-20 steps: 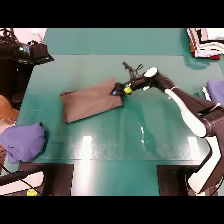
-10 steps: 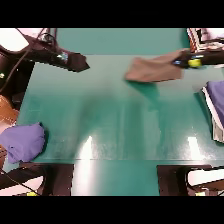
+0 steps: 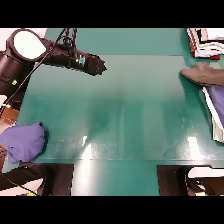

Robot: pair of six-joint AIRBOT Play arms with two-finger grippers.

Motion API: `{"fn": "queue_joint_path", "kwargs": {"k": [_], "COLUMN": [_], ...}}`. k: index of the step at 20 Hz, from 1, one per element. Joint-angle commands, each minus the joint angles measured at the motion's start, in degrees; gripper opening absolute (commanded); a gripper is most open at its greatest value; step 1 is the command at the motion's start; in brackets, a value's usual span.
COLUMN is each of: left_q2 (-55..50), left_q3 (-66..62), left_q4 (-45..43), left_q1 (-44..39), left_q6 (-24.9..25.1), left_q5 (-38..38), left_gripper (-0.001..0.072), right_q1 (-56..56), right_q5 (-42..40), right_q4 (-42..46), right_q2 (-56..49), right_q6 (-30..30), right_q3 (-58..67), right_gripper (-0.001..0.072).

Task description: Fold the shirts.

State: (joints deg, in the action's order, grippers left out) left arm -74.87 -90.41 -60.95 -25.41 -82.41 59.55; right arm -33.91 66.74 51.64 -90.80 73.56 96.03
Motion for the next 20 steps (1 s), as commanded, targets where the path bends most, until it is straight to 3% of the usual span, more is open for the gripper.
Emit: {"fn": "queue_joint_path", "kwargs": {"k": [1,6,11,15,20], "left_q2": [0.0,0.0,0.0,0.0,0.0], "left_q3": [0.0,0.0,0.0,0.0,0.0], "left_q4": [0.1,0.1,0.0,0.0,0.0], "left_q1": [-0.4,-0.4,-0.4,-0.4,-0.4], "left_q6": [-0.2,-0.1,-0.1,-0.1,0.0], "left_q5": [-0.5,-0.5,-0.4,-0.4,-0.3], "left_gripper": [0.0025,0.0025,0.0025,0.0025,0.0025], "right_q1": [-3.2,-3.3,-7.1,-12.0,-18.2], "right_q5": [-5.6,-12.1,-7.9,-2.1,-2.0], "right_q4": [-3.2,-9.6,-9.3,-1.4,6.6], "right_q2": [1.0,7.0,12.7,16.8,25.9], "right_q6": [-2.5,-6.8,-8.2,-8.0,-8.0], "right_q3": [0.1,0.0,0.0,-3.0,-20.0], "right_gripper": [0.0014,0.0014,0.0014,0.0014,0.0015]}}
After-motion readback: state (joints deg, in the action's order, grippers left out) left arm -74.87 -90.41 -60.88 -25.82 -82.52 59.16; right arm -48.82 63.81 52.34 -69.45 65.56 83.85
